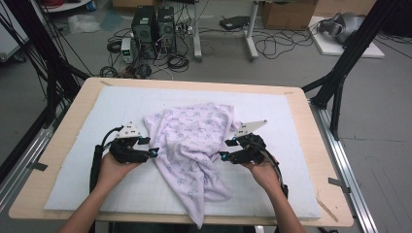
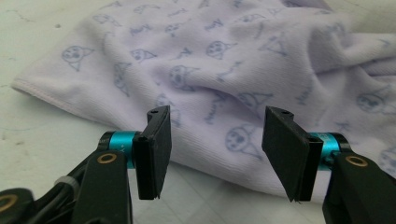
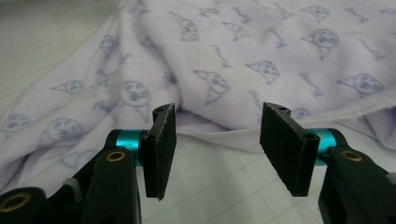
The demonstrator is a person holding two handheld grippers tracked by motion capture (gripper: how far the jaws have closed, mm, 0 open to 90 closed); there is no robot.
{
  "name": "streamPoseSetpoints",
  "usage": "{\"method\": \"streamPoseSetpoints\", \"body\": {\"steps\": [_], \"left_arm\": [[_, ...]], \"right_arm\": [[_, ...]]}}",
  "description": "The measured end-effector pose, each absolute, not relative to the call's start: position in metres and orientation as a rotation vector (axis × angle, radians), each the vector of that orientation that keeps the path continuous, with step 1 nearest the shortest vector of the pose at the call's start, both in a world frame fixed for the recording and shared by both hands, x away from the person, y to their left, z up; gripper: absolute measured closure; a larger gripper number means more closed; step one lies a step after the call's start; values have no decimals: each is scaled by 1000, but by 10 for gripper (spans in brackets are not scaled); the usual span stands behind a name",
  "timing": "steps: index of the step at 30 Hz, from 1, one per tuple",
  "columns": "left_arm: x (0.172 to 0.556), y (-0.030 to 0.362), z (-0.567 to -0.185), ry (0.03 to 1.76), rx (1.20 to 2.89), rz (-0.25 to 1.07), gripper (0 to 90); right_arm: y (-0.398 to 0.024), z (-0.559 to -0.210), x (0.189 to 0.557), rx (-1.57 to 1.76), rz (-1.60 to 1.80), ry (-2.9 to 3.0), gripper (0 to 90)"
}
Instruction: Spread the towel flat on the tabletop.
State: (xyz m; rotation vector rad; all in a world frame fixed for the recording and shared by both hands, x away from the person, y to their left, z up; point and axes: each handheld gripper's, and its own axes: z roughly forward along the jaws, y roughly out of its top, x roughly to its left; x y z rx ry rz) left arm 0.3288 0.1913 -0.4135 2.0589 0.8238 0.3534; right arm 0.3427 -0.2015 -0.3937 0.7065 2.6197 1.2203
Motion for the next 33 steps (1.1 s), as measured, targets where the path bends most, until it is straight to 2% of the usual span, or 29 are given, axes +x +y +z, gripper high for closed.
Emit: {"method": "streamPoseSetpoints", "body": {"steps": [14,25,29,31,33], "left_arm": [[295,175,-426,715,2112,297,415],[283,150,-436,636,2149,212,429],[282,138,-442,599,2207,185,485],[281,133,-444,577,2218,202,532],[281,129,-443,570,2229,228,624]], "right_arm": [[-202,-420,301,608,1328,2645,453],[-212,-428,285,595,1395,2655,447],[-207,-432,282,572,1393,2685,461],[-202,-434,282,550,1371,2713,504],[-195,-437,282,513,1325,2749,580]]}}
